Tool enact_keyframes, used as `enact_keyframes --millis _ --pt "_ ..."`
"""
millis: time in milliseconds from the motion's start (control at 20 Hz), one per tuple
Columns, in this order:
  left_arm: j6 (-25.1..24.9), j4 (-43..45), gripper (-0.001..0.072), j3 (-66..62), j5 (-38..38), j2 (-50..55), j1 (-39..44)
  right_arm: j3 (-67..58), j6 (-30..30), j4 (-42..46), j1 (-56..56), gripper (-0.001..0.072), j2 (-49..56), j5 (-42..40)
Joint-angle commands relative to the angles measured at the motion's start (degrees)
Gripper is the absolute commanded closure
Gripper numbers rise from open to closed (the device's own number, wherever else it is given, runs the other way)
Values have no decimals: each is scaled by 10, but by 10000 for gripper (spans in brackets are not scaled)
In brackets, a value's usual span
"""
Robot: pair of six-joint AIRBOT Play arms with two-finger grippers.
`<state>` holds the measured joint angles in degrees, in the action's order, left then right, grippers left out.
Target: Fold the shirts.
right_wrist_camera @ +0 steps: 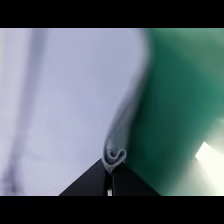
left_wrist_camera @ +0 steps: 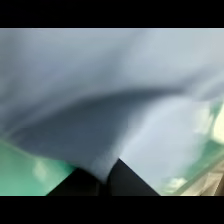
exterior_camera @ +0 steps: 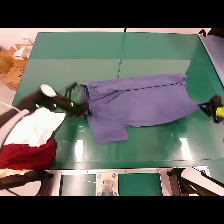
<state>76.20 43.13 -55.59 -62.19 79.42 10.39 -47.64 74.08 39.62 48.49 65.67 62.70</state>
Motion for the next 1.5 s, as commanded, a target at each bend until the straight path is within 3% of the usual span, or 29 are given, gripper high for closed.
enact_keyframes --millis 0,300,450,700,950,1200,1450 --pt "15 32 677 -153 -50 -101 -38 -91 -11 -137 -21 699 -38 71" --pt "20 45 677 -536 -38 -197 -48 -309 -9 -355 30 699 -161 42" --pt "30 67 677 -671 -17 -218 -48 -384 -9 -369 53 699 -208 -11" --pt "79 209 676 -664 -23 -264 -48 -438 -8 -350 54 699 -215 -20" --pt "94 267 676 -538 -3 -247 -48 -366 -3 -219 -17 699 -200 -24" --pt "93 271 676 -441 14 -125 -48 -215 -15 -99 -188 699 -116 -137" --pt "93 252 676 -434 72 66 -48 -228 -39 -96 -262 699 111 -211"
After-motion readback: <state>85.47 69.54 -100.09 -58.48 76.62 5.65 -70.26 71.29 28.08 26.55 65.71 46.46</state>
